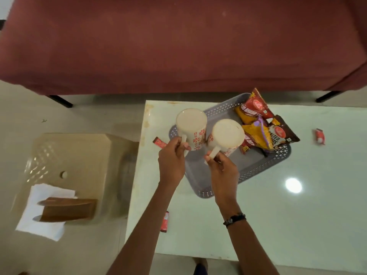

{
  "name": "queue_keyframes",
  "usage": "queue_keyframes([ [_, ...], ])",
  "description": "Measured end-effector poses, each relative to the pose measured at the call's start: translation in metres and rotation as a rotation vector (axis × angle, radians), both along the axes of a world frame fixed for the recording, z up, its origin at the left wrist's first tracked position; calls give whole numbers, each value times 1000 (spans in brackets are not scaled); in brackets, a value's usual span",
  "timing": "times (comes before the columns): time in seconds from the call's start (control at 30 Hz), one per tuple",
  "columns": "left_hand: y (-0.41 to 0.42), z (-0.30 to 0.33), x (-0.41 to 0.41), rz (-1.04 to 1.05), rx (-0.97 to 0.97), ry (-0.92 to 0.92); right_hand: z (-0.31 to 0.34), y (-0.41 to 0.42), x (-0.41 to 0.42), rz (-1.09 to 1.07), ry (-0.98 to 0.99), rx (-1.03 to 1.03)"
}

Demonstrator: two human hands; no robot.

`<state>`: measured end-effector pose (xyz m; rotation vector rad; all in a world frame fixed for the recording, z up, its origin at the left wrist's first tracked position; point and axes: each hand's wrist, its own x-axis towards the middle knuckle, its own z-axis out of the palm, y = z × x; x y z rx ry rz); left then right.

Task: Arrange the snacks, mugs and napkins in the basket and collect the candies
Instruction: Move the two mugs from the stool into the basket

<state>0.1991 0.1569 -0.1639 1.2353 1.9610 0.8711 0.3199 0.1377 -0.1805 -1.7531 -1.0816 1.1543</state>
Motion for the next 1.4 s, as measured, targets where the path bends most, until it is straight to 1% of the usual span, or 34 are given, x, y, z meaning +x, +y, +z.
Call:
queue_keyframes([
  [0.13,24,-24,20,-89,-30,-8,-19,-10,20,-134,2,-59],
  [0.3,44,-47,32,-128,-88,-52,-48,-20,21,-219,8,-103],
  [0.5,57,-73,35,-209,-133,9,-69,-14,5,-359,15,-133],
  [0.63,57,-84,34,-268,-119,57,-77,-5,0,-432,60,-161],
  [0.8,61,-88,32,-320,-120,80,-80,5,-5,-435,125,-200],
  [0.93,67,-87,28,-360,-127,63,-79,13,-6,-411,76,-176],
  [1.1,69,-86,28,-363,-132,96,-80,19,-7,-394,57,-181],
  [1.27,70,-87,29,-371,-138,101,-79,13,-4,-341,-27,-172],
  [1.4,70,-87,29,-365,-136,94,-79,14,-5,-344,-19,-165],
])
